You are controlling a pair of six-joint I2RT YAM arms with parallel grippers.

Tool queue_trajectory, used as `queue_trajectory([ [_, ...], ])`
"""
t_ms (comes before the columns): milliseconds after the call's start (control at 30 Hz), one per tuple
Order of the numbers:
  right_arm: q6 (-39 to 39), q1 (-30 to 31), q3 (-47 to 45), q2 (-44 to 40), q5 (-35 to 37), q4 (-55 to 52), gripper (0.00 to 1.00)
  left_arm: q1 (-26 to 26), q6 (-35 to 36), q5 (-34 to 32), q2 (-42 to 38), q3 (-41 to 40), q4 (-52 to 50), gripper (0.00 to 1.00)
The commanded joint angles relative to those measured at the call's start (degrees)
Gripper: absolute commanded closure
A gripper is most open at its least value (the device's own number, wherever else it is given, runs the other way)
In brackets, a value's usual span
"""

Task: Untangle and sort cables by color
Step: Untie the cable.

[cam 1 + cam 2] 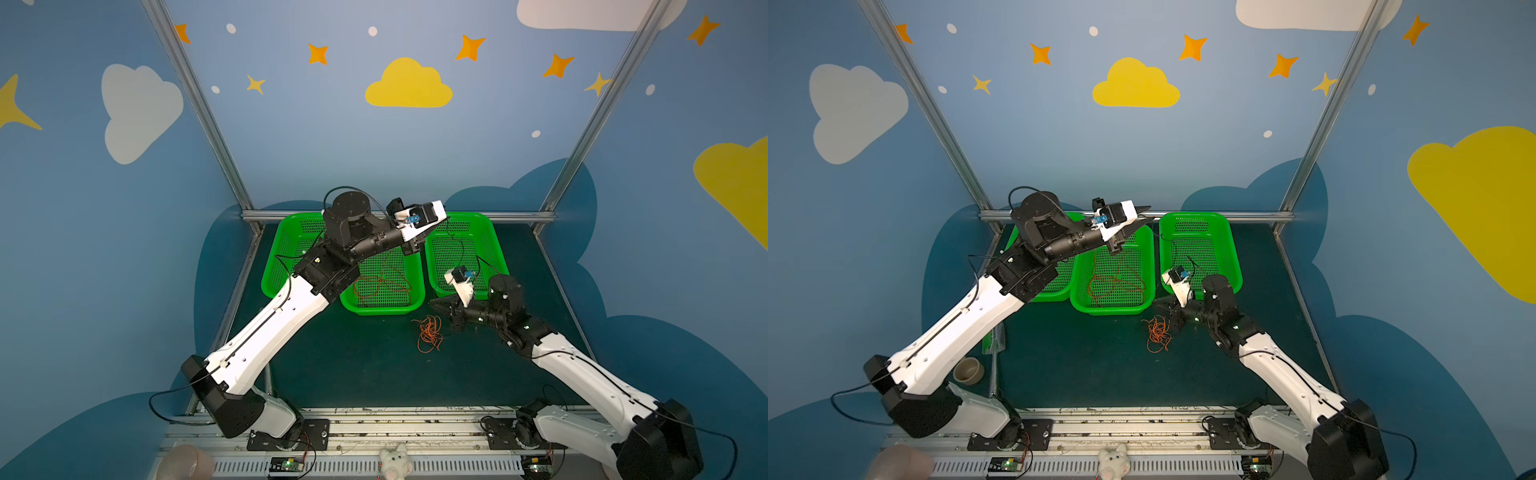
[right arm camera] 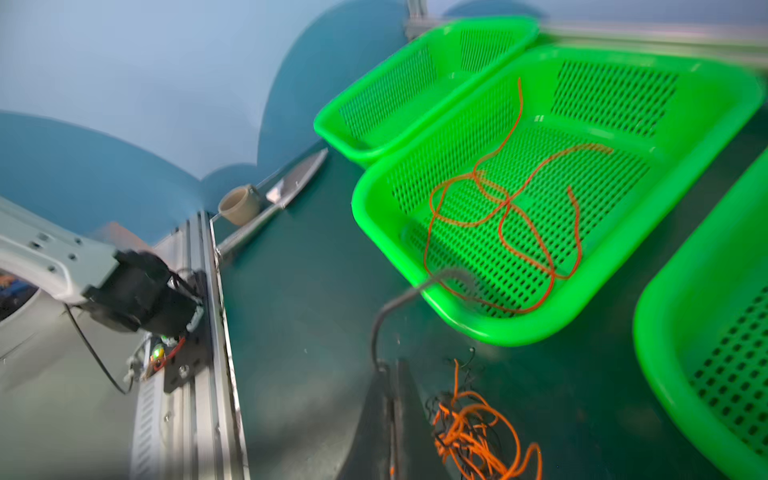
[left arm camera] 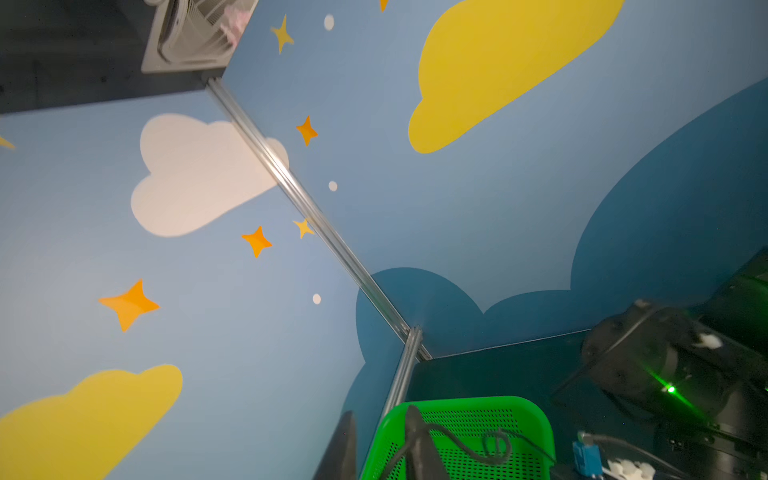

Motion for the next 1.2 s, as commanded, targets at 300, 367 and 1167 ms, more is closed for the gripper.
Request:
queue_trajectory([
  [300,12.6,-4.2,3.0,-7.0,-2.2,-2.7,1.00,4.0,-11.9,-8.0,-5.2,-17.7,6.3,0.07],
  [367,13.9,-5.4,3.1,-7.3,-3.2,-2.5,1.00,4.7,-13.3,-9.3,-7.3,-21.2,6.3,0.01],
  [1167,19.0,-9.5,7.1,-5.9,-4.3,-2.5,1.00,5.7,-19.0,-11.4,-22.2,-49.5,4.8,0.09],
])
